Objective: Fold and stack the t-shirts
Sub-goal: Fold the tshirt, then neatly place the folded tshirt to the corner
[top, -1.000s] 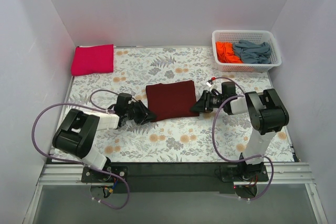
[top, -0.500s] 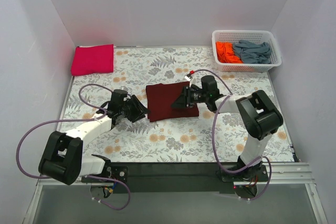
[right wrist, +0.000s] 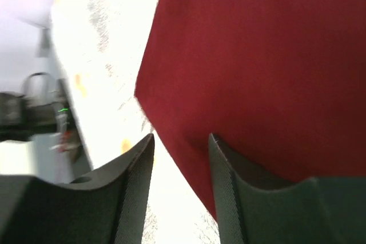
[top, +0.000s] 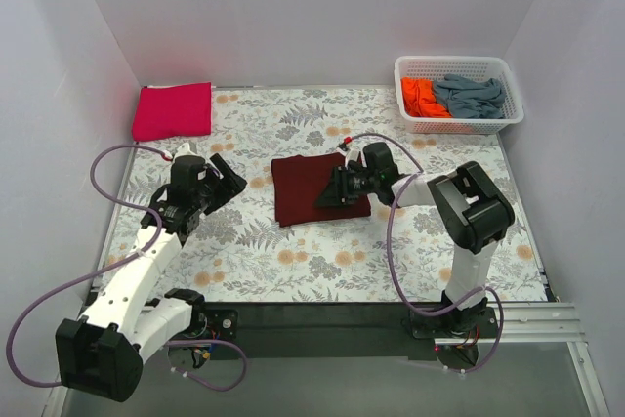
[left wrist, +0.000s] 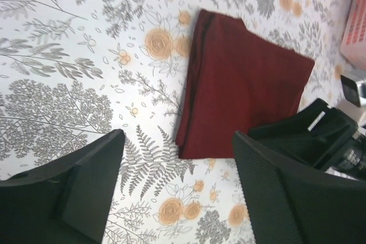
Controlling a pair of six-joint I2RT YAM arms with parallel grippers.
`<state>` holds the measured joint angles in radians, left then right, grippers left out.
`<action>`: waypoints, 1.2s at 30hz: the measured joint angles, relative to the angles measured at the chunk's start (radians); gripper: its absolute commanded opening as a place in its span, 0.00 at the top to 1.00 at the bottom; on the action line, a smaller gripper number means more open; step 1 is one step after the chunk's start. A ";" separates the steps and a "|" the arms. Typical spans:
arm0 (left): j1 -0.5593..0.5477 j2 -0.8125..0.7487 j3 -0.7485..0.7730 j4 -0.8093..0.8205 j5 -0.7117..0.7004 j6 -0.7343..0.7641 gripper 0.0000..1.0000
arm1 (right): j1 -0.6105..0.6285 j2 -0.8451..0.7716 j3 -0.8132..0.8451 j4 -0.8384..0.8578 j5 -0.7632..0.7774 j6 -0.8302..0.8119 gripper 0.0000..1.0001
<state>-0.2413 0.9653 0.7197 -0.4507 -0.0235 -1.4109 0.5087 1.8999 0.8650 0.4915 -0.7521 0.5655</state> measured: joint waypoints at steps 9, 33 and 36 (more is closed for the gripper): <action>0.042 0.023 0.018 -0.051 -0.154 0.062 0.04 | 0.311 -0.113 0.321 -0.459 0.506 -0.412 0.34; 0.234 0.154 -0.008 -0.038 0.006 0.086 0.02 | 0.600 0.146 0.523 -0.697 1.122 -0.753 0.71; 0.234 0.170 -0.009 -0.026 0.053 0.087 0.02 | 0.600 0.153 0.525 -0.693 1.135 -0.780 0.99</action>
<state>-0.0074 1.1355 0.7109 -0.4763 0.0292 -1.3243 1.1091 2.0533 1.3903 -0.2012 0.3832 -0.2146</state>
